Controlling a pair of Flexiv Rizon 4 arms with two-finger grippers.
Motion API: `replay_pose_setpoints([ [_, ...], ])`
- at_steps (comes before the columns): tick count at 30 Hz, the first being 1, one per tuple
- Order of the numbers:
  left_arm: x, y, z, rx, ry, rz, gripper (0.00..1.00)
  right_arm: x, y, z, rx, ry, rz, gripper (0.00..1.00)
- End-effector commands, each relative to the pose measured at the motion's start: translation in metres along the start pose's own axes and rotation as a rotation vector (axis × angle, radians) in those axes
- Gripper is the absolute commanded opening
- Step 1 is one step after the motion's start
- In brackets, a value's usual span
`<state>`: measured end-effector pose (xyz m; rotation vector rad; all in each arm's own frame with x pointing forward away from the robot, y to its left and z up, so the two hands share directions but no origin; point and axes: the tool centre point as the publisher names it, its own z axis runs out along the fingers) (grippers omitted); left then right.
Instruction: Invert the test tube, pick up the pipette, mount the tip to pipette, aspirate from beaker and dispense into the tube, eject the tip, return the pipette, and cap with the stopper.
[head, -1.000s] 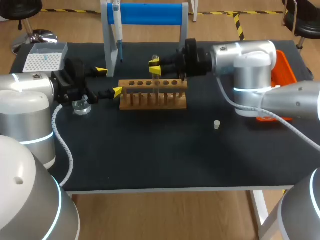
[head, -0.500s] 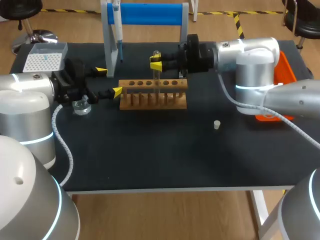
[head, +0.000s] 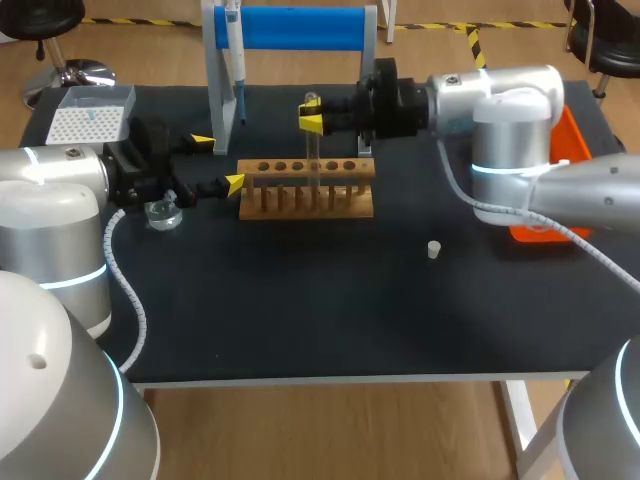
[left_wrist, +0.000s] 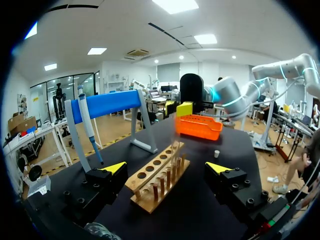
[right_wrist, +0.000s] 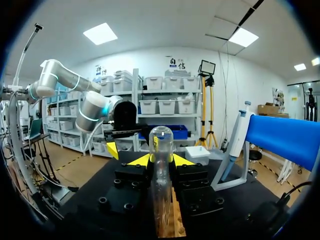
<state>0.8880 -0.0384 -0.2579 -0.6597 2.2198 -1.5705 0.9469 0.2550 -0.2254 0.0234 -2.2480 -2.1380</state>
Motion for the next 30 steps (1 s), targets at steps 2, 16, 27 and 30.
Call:
replay_pose_setpoints([
  [2, 0.001, 0.001, 0.0, 0.004, -0.003, 0.001, 1.0, 0.007, 0.008, -0.002, 0.003, -0.012, -0.002, 0.0],
  [16, 0.001, 0.001, 0.0, 0.004, -0.003, 0.001, 1.0, 0.02, 0.031, -0.011, 0.011, -0.046, 0.008, 0.0],
  [27, 0.001, 0.001, 0.0, 0.004, -0.003, 0.001, 1.0, 0.038, 0.041, -0.025, 0.006, -0.066, 0.04, 0.0],
  [30, 0.001, 0.001, 0.0, 0.004, -0.003, 0.001, 1.0, 0.038, 0.041, -0.025, 0.006, -0.066, 0.04, 0.0],
])
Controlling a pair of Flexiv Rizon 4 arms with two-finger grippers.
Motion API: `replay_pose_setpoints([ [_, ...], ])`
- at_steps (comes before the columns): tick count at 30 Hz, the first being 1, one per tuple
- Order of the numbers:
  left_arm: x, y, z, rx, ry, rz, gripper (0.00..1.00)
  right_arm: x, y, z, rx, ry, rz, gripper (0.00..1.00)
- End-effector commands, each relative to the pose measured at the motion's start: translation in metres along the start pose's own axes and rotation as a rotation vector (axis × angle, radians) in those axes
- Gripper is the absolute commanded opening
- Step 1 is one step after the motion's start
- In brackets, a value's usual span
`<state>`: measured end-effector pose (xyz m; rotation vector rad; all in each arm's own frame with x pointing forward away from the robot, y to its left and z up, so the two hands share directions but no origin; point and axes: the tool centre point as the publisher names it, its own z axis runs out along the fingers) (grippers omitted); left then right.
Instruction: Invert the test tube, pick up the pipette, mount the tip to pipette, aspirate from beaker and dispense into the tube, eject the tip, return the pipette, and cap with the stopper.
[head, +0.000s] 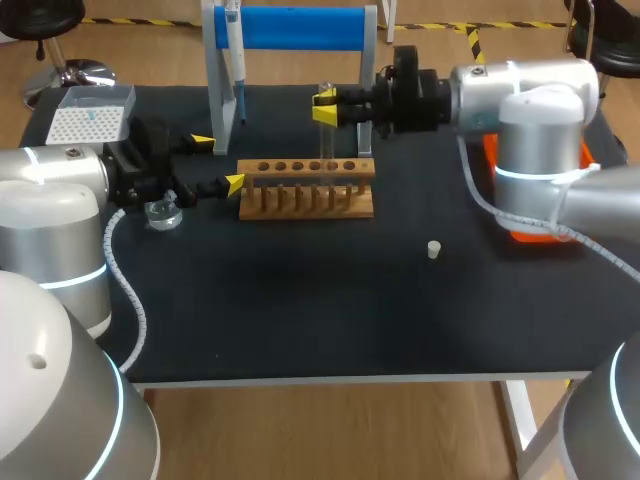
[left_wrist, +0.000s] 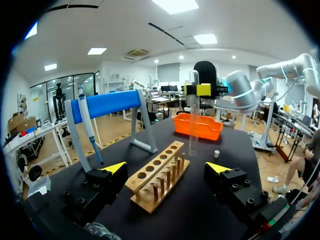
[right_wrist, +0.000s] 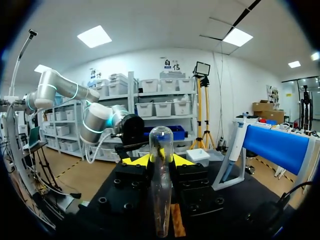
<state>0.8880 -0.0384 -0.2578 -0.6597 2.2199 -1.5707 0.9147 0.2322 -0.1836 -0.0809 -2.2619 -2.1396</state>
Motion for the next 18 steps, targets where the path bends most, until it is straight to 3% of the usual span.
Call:
replay_pose_setpoints([
  [1, 0.0009, 0.0011, 0.0001, 0.004, -0.004, 0.001, 1.0, 0.004, 0.0011, -0.0014, 0.002, -0.011, 0.0, 0.0],
  [15, 0.0009, 0.0011, 0.0001, 0.004, -0.004, 0.001, 1.0, 0.004, 0.0011, -0.0014, 0.002, -0.011, 0.0, 0.0],
  [18, 0.0009, 0.0011, 0.0001, 0.004, -0.004, 0.001, 1.0, 0.0034, 0.004, -0.0044, -0.036, -0.019, 0.121, 0.0],
])
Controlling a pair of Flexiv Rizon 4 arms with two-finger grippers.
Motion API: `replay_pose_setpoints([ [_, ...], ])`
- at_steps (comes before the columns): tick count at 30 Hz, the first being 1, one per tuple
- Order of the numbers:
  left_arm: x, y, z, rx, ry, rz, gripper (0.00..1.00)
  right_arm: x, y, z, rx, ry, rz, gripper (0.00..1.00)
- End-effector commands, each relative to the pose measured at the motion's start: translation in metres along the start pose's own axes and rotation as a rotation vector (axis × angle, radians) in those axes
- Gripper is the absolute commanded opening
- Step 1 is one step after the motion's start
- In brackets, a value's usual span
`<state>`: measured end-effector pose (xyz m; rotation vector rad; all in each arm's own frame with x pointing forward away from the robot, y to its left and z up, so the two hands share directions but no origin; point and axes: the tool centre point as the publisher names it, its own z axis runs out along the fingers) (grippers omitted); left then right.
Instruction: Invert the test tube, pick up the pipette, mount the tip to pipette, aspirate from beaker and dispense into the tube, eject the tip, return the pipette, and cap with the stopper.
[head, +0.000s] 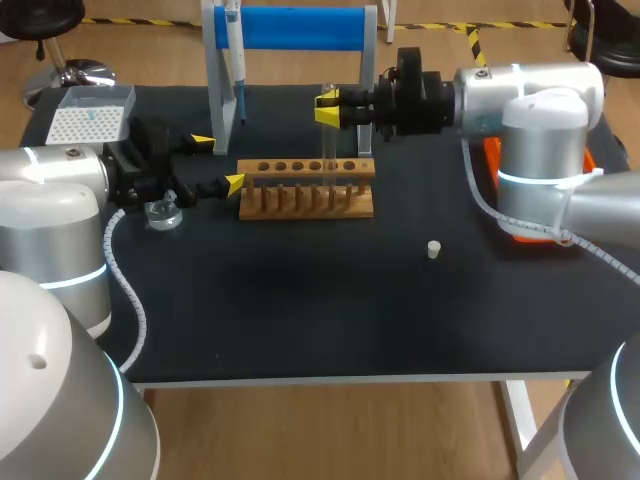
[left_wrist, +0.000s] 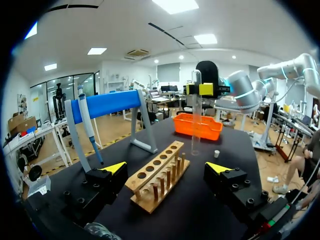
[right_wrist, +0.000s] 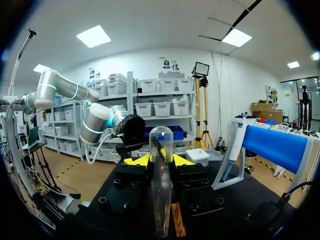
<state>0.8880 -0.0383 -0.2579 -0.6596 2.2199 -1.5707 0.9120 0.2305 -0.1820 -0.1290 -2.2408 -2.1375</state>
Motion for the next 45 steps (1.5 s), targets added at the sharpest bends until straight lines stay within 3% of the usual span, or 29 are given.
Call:
replay_pose_setpoints([
  [1, 0.001, 0.001, 0.0, 0.004, -0.004, 0.001, 1.0, 0.001, 0.003, -0.003, -0.031, -0.01, 0.154, 0.0],
  [4, 0.001, 0.001, 0.0, 0.004, -0.004, 0.001, 1.0, 0.001, 0.005, -0.007, -0.065, -0.025, 0.293, 0.0],
  [14, 0.001, 0.001, 0.0, 0.004, -0.004, 0.001, 1.0, 0.014, -0.002, -0.021, -0.056, -0.002, 0.712, 0.0],
  [33, 0.001, 0.001, 0.0, 0.004, -0.004, 0.001, 1.0, 0.041, -0.019, -0.018, 0.076, 0.097, 1.005, 0.0],
  [42, 0.001, 0.001, 0.0, 0.004, -0.004, 0.001, 1.0, 0.037, -0.028, -0.017, 0.049, 0.09, 1.218, 0.0],
  [45, 0.001, 0.001, 0.0, 0.004, -0.004, 0.001, 1.0, 0.036, -0.03, -0.018, 0.05, 0.084, 1.238, 0.0],
])
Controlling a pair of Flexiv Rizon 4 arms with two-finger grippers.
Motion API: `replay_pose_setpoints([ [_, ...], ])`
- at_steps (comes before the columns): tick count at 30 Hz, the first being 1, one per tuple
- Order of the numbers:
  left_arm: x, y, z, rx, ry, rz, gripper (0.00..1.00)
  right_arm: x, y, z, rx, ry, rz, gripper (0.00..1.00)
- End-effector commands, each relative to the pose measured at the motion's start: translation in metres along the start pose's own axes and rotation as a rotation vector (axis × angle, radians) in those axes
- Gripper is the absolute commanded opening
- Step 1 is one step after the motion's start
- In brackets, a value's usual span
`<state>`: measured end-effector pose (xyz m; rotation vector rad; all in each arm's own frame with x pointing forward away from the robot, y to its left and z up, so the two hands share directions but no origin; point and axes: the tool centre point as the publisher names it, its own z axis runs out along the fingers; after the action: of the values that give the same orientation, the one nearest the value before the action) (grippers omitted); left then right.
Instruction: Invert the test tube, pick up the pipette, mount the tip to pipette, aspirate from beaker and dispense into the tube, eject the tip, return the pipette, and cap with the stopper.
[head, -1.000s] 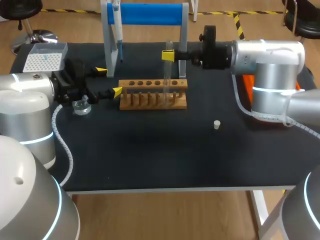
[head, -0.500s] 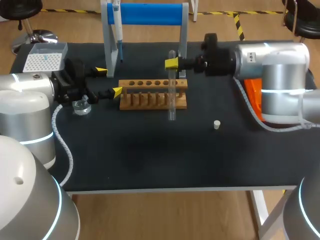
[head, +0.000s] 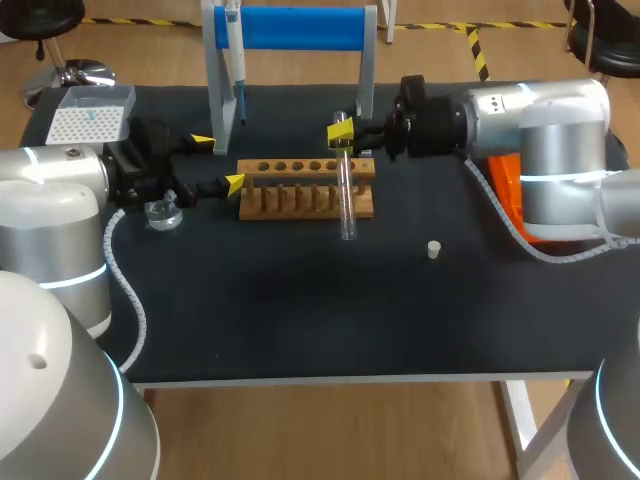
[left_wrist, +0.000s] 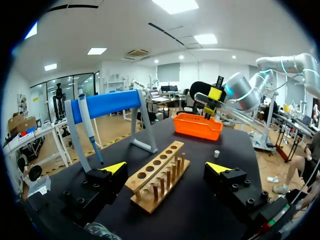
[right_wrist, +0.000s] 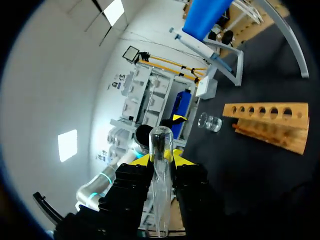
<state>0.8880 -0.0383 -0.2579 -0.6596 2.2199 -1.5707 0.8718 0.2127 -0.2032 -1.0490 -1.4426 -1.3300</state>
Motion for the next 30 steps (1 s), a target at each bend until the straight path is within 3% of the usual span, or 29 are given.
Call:
replay_pose_setpoints([
  [1, 0.001, 0.0011, 0.0001, 0.004, -0.004, 0.001, 1.0, -0.005, 0.0, 0.0002, -0.003, 0.009, 0.032, 0.0],
  [14, 0.001, 0.0011, 0.0001, 0.004, -0.004, 0.001, 1.0, -0.0067, -0.0022, 0.002, -0.002, 0.037, 0.186, 0.0],
  [30, 0.001, 0.0011, 0.0001, 0.004, -0.004, 0.001, 1.0, -0.0015, -0.0034, 0.0015, -0.004, 0.048, 0.22, 0.0],
])
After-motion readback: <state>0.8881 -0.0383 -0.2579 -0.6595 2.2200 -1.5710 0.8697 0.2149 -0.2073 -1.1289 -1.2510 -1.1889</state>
